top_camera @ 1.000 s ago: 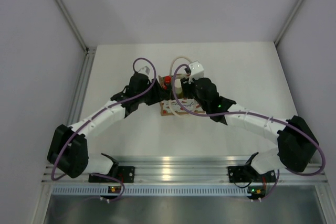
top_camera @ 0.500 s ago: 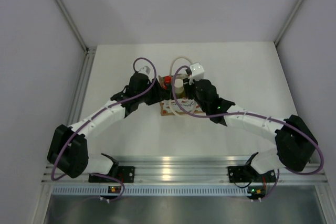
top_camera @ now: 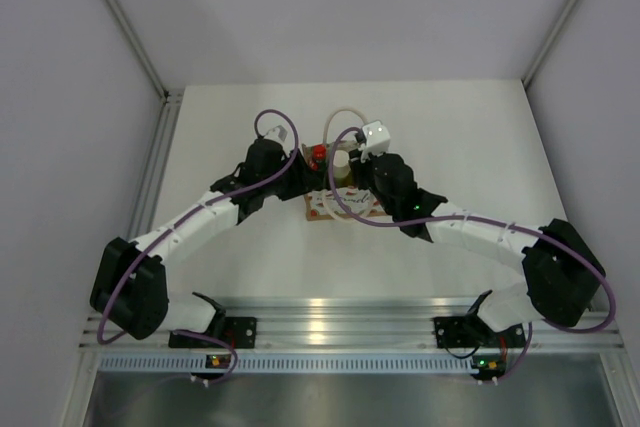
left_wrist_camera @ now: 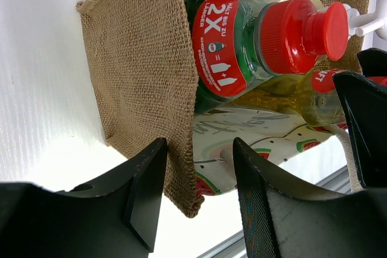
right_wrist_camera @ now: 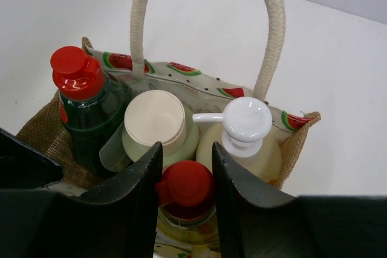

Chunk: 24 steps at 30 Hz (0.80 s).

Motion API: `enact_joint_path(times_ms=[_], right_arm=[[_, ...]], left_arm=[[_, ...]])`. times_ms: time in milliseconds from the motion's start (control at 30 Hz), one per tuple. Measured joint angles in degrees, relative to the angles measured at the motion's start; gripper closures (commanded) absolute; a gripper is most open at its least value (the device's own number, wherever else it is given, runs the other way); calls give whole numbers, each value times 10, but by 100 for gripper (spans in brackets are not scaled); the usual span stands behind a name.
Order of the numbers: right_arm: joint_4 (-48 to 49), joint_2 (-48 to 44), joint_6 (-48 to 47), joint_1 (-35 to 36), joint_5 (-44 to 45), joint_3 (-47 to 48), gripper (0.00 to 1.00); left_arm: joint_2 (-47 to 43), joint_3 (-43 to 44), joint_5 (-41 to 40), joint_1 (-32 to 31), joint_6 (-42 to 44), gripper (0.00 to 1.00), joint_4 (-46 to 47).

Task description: Take the personal care products out of the canvas bag

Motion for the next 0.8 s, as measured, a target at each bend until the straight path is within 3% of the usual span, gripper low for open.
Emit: enact_joint_path(times_ms=[800], right_arm=[[-46, -2, -9, 0, -6, 28, 100]], left_arm=[[-3, 0, 10, 0, 16, 45, 0]])
